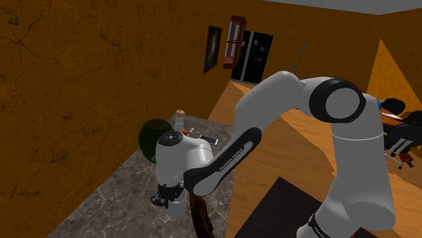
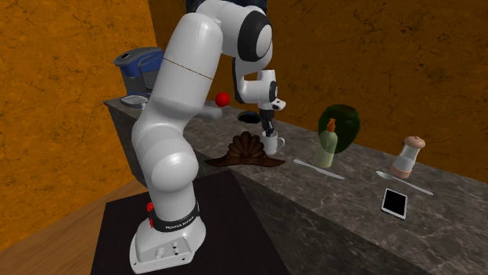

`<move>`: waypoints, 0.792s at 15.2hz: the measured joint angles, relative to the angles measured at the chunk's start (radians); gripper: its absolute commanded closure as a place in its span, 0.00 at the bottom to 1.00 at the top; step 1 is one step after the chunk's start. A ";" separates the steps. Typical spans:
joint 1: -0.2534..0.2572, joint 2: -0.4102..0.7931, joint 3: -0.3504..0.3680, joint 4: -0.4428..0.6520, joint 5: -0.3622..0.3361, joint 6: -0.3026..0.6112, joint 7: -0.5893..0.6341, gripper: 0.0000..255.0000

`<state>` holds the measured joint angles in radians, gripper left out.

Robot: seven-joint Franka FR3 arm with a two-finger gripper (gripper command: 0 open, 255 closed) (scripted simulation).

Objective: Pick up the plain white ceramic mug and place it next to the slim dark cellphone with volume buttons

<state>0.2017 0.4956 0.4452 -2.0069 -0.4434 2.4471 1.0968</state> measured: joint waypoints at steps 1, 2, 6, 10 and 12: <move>-0.004 -0.012 0.005 -0.004 0.007 -0.007 -0.005 1.00; -0.007 -0.019 0.010 0.001 0.014 -0.018 -0.010 1.00; -0.019 -0.056 0.029 0.003 0.043 -0.054 -0.029 1.00; -0.032 -0.092 0.047 0.011 0.073 -0.093 -0.053 1.00; -0.039 -0.112 0.055 0.014 0.088 -0.112 -0.064 1.00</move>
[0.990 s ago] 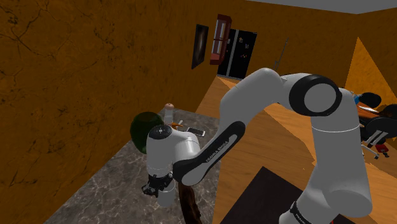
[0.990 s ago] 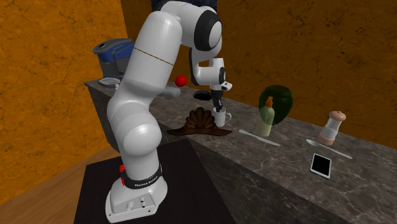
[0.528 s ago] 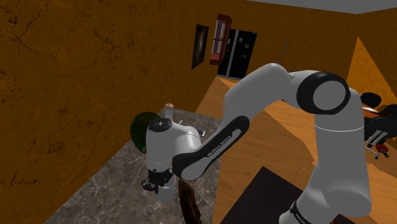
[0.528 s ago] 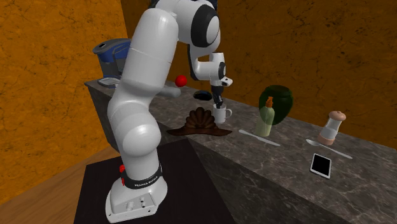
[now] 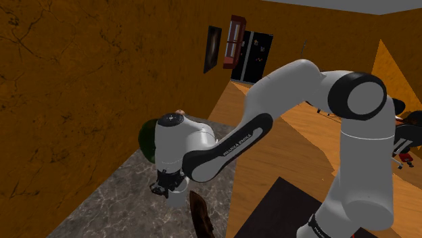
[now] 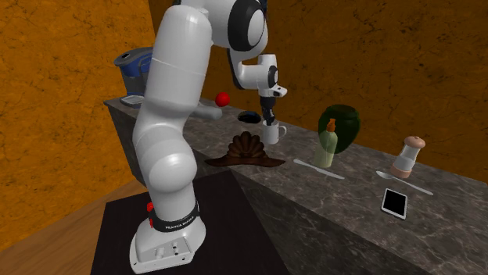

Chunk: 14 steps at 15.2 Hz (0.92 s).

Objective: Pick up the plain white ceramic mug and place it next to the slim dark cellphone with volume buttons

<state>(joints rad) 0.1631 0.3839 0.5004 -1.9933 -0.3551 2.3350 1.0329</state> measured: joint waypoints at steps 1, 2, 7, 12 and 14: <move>-0.004 -0.011 0.004 -0.003 0.008 -0.007 -0.006 1.00; -0.007 -0.020 0.008 -0.001 0.014 -0.016 -0.010 1.00; -0.016 -0.058 0.024 0.022 0.048 -0.071 -0.034 1.00; -0.028 -0.102 0.038 0.039 0.083 -0.124 -0.061 1.00; -0.030 -0.116 0.043 0.052 0.095 -0.147 -0.069 1.00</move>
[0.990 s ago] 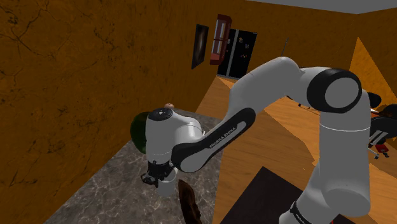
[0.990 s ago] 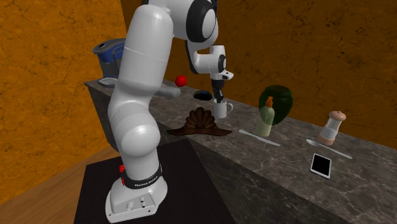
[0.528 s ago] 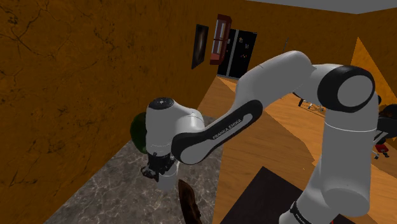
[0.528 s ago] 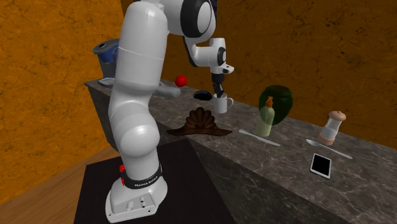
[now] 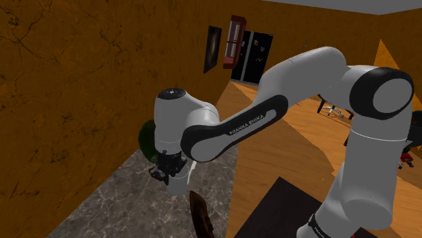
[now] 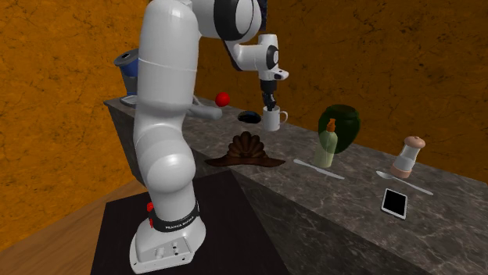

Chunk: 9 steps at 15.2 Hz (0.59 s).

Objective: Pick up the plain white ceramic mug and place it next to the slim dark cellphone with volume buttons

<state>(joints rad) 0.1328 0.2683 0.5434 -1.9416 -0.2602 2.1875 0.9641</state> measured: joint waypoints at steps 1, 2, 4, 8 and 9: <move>-0.003 -0.008 0.001 0.001 0.006 -0.006 -0.006 1.00; -0.005 -0.017 0.004 0.005 0.013 -0.019 -0.010 1.00; -0.007 -0.028 0.007 0.019 0.023 -0.042 -0.019 1.00; -0.031 -0.062 0.004 0.008 0.047 -0.056 -0.057 1.00; -0.046 -0.074 -0.001 -0.005 0.056 -0.051 -0.080 1.00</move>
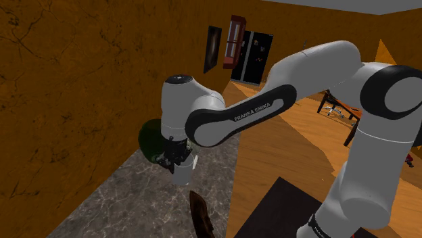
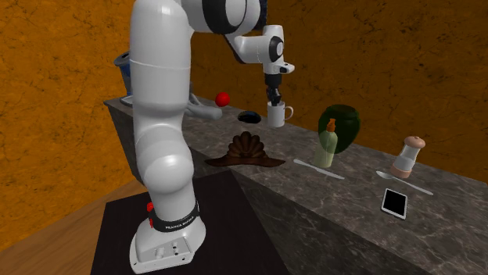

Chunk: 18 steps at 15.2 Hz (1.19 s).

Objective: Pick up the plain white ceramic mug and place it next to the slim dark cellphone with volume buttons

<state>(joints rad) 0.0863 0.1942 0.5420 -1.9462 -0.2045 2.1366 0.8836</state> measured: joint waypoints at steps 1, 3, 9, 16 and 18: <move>-0.015 -0.014 -0.005 -0.025 0.008 0.015 -0.021 1.00; -0.046 -0.042 -0.019 -0.050 0.028 0.022 -0.073 1.00; -0.143 -0.121 -0.077 -0.140 0.084 0.059 -0.250 1.00; -0.235 -0.158 -0.153 -0.178 0.118 0.077 -0.435 1.00; -0.261 -0.154 -0.177 -0.181 0.120 0.087 -0.487 1.00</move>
<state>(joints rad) -0.1748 0.0403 0.3648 -2.1269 -0.0842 2.2231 0.3964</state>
